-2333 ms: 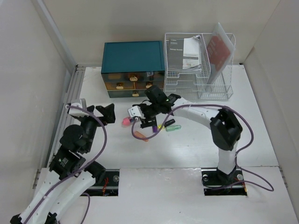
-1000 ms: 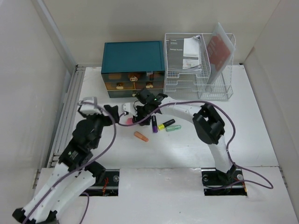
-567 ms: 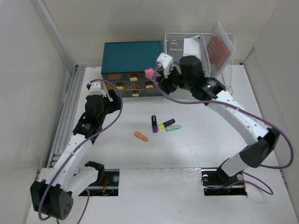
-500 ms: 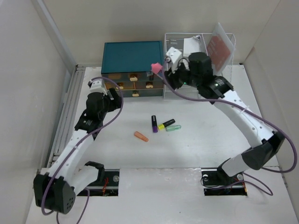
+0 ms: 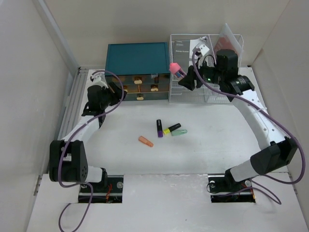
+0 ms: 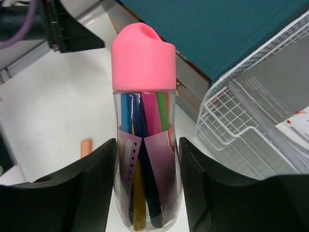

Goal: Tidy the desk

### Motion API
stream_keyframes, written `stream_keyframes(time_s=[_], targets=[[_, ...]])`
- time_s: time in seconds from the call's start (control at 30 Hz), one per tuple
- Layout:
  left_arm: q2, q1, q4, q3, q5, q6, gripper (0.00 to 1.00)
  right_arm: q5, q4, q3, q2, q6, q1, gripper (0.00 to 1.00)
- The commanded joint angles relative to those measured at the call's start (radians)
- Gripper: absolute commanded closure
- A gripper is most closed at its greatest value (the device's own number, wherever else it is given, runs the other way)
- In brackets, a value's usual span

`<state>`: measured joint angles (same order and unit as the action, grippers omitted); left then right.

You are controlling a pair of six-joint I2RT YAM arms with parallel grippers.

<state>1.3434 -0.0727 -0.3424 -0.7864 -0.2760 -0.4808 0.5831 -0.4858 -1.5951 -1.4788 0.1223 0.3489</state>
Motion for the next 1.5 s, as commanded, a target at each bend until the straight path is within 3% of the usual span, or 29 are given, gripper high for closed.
stream_keyframes(time_s=[0.0, 1.0, 1.47], targets=[[0.043, 0.024, -0.142, -0.043, -0.08, -0.044, 0.46, 0.139, 0.116, 0.003, 0.061, -0.061, -0.01, 1.0], [0.276, 0.044, -0.156, -0.162, -0.031, -0.035, 0.46, 0.267, 0.173, 0.05, 0.034, -0.135, -0.037, 1.0], [0.295, 0.044, -0.156, -0.171, -0.031, -0.035, 0.74, 0.267, 0.173, 0.06, 0.025, -0.135, -0.037, 1.0]])
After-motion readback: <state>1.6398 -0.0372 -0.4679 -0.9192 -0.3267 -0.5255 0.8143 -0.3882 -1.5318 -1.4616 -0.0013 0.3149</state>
